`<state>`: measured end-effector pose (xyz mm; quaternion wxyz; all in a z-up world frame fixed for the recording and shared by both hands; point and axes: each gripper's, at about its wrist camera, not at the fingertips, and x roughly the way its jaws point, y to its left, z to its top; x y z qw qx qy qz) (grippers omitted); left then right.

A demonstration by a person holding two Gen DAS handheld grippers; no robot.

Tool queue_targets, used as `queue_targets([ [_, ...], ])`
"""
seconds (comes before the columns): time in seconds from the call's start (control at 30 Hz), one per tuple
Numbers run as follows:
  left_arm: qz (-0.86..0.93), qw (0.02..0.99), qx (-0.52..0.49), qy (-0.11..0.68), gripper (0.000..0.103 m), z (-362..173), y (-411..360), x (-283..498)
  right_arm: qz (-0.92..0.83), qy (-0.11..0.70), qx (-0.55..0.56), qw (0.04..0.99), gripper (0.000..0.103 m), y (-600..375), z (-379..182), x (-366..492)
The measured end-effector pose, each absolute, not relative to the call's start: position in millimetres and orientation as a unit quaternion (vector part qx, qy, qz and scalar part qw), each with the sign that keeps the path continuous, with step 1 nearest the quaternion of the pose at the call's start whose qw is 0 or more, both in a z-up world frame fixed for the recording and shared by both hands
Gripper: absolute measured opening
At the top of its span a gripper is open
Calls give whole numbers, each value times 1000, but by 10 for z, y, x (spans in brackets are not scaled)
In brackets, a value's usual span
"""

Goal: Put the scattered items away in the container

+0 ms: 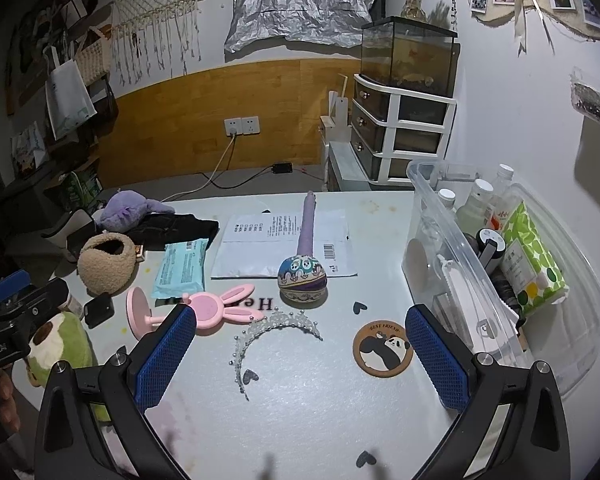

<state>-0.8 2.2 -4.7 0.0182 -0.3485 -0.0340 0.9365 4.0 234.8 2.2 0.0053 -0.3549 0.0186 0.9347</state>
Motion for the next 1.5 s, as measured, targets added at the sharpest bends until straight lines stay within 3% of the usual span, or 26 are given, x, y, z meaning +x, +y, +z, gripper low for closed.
queue_targets([
  [0.7,933,15,-357,-29,103,-117,64,-94,928,17,-373,-13,103,2339,-86,-77],
  [1.37,910,25,-413,-30,103,-535,232,-253,877,47,-478,-23,102,2536,-777,-216],
  [1.43,907,25,-419,-33,103,-577,248,-278,872,39,-488,-24,82,2579,-883,-260],
  [1.5,904,23,-425,-38,103,-607,256,-308,867,30,-497,-18,72,2637,-990,-331],
])
